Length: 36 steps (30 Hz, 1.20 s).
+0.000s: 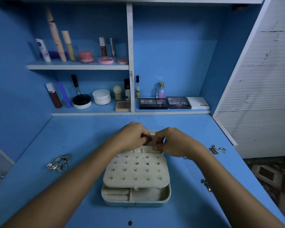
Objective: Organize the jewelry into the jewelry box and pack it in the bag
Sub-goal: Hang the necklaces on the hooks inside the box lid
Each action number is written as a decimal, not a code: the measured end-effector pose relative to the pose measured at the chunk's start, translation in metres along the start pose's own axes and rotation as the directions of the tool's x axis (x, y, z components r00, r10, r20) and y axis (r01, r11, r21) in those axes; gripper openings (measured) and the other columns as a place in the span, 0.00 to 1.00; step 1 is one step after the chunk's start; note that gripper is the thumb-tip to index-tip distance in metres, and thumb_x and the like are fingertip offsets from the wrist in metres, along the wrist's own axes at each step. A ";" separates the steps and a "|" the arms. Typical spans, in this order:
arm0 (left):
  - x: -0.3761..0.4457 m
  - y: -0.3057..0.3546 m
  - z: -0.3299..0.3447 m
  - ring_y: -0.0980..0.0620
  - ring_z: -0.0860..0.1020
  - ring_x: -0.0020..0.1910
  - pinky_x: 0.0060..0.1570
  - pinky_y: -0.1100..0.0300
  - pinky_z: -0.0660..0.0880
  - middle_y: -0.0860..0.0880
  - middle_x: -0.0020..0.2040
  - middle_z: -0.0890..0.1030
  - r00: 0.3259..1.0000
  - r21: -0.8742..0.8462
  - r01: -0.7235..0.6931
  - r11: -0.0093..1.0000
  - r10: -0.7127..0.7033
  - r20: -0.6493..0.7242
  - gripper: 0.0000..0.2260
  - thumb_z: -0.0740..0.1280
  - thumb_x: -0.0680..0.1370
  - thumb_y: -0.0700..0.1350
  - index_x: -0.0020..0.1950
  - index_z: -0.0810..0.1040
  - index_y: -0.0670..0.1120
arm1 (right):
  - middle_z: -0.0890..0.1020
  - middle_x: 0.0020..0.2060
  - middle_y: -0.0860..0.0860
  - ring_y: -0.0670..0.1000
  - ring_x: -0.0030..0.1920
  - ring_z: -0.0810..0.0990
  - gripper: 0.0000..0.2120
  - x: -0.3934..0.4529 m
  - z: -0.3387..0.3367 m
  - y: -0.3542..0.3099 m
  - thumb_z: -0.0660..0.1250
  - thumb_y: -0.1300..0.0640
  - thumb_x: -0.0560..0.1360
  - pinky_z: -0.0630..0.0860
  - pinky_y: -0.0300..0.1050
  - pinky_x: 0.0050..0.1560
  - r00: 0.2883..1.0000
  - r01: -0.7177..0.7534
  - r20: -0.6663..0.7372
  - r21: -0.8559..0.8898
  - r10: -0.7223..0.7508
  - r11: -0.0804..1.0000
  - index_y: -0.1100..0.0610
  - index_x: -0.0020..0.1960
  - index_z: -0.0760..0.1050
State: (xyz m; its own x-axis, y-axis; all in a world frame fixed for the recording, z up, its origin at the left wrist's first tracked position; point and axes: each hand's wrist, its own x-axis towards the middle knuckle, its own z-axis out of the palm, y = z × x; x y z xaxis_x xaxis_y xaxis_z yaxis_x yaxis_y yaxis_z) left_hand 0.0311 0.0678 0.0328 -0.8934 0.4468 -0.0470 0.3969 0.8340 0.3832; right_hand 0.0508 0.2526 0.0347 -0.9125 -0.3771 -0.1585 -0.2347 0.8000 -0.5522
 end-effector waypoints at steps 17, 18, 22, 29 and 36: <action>-0.010 0.012 -0.009 0.56 0.74 0.35 0.35 0.61 0.71 0.57 0.36 0.77 0.974 -0.019 0.147 0.989 -0.141 0.177 0.12 0.60 0.78 0.42 0.42 0.82 0.50 | 0.81 0.42 0.43 0.39 0.37 0.76 0.04 0.001 -0.003 0.003 0.72 0.55 0.76 0.68 0.29 0.35 0.999 0.033 -0.001 -0.003 -0.033 0.999 0.48 0.44 0.81; -0.010 0.012 -0.009 0.55 0.76 0.38 0.37 0.59 0.73 0.56 0.37 0.78 0.972 -0.012 0.149 0.989 -0.144 0.184 0.11 0.60 0.78 0.43 0.42 0.82 0.50 | 0.81 0.42 0.43 0.40 0.37 0.76 0.04 0.001 -0.003 0.003 0.72 0.55 0.76 0.67 0.29 0.35 0.999 0.032 -0.001 0.002 -0.032 0.999 0.47 0.44 0.81; -0.011 0.013 -0.007 0.50 0.79 0.44 0.49 0.50 0.79 0.53 0.42 0.80 0.973 -0.009 0.159 0.987 -0.155 0.171 0.10 0.62 0.77 0.45 0.43 0.82 0.51 | 0.81 0.41 0.42 0.39 0.37 0.75 0.07 0.001 -0.003 0.003 0.72 0.55 0.76 0.67 0.29 0.35 0.999 0.032 -0.003 0.002 -0.032 0.999 0.45 0.41 0.79; -0.012 0.015 -0.008 0.55 0.78 0.41 0.45 0.55 0.79 0.57 0.41 0.81 0.977 -0.036 0.155 0.987 -0.148 0.156 0.08 0.64 0.76 0.46 0.42 0.83 0.51 | 0.79 0.40 0.40 0.39 0.37 0.75 0.09 0.001 -0.005 0.001 0.71 0.56 0.76 0.66 0.28 0.35 0.999 0.036 0.012 -0.018 -0.036 0.999 0.43 0.41 0.78; -0.011 0.017 -0.008 0.57 0.75 0.37 0.37 0.61 0.71 0.56 0.38 0.79 0.973 -0.037 0.153 0.988 -0.144 0.180 0.06 0.65 0.76 0.48 0.43 0.81 0.51 | 0.79 0.39 0.39 0.38 0.36 0.75 0.07 0.000 -0.004 0.000 0.71 0.55 0.76 0.66 0.28 0.34 0.999 0.031 0.015 -0.016 -0.031 0.999 0.44 0.42 0.79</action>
State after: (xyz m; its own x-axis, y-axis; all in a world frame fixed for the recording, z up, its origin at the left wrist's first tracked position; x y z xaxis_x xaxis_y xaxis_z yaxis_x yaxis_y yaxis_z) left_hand 0.0456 0.0745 0.0468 -0.8885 0.3730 -0.2673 0.2477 0.8802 0.4050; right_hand 0.0493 0.2543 0.0384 -0.8999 -0.4082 -0.1535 -0.2680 0.7952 -0.5439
